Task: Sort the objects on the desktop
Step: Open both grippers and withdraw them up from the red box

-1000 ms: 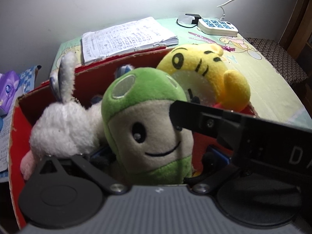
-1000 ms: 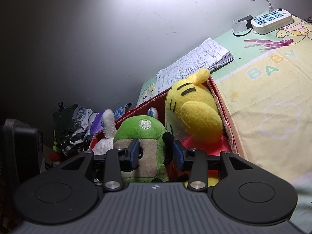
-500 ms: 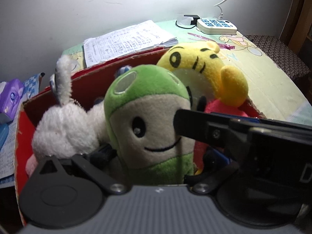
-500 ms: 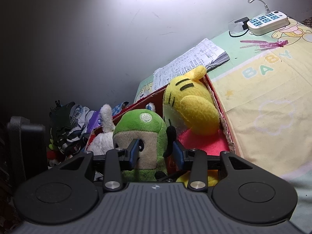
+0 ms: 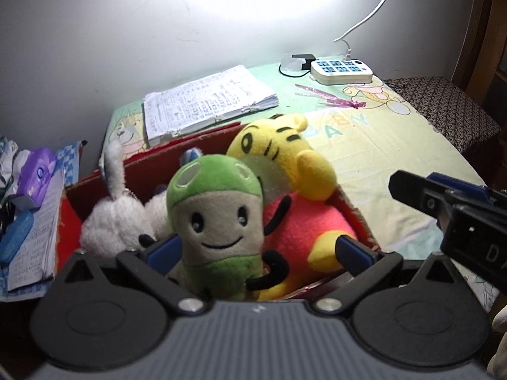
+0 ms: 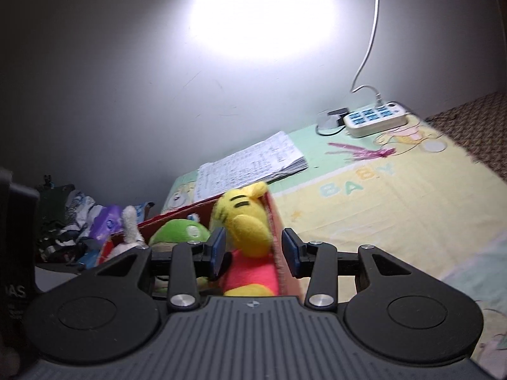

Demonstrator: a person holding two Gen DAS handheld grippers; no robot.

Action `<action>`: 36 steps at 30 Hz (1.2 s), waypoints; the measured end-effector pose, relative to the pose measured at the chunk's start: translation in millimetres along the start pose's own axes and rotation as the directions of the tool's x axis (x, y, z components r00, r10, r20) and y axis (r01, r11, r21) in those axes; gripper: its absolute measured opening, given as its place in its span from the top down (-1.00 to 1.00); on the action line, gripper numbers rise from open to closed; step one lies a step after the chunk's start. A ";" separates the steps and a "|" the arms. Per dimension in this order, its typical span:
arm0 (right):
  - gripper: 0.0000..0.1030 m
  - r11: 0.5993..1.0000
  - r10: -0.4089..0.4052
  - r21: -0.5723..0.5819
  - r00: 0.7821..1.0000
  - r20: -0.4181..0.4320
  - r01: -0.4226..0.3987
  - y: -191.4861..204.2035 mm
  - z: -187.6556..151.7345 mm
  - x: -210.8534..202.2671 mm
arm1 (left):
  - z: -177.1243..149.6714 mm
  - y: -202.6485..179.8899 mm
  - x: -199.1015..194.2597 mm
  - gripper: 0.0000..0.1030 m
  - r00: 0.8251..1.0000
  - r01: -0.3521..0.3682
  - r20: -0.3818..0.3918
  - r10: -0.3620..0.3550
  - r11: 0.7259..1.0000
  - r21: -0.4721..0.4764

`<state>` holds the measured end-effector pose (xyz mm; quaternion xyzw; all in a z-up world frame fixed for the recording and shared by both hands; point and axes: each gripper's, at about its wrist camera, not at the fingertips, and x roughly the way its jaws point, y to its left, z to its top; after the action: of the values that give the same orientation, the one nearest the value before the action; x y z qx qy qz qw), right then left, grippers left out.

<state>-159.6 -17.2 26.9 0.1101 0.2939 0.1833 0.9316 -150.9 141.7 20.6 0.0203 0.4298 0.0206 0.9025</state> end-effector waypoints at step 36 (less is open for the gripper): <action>-0.30 0.976 0.103 -0.172 0.976 -0.189 -0.137 -71.7 27.7 20.1 | -5.3 -36.2 -17.1 -0.99 0.953 -0.301 -0.135 0.272 0.905 -0.302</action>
<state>-108.3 -77.0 16.5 0.0240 0.3512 0.2750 0.8947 -165.1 104.7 28.6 -0.0638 0.4530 0.2229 0.8608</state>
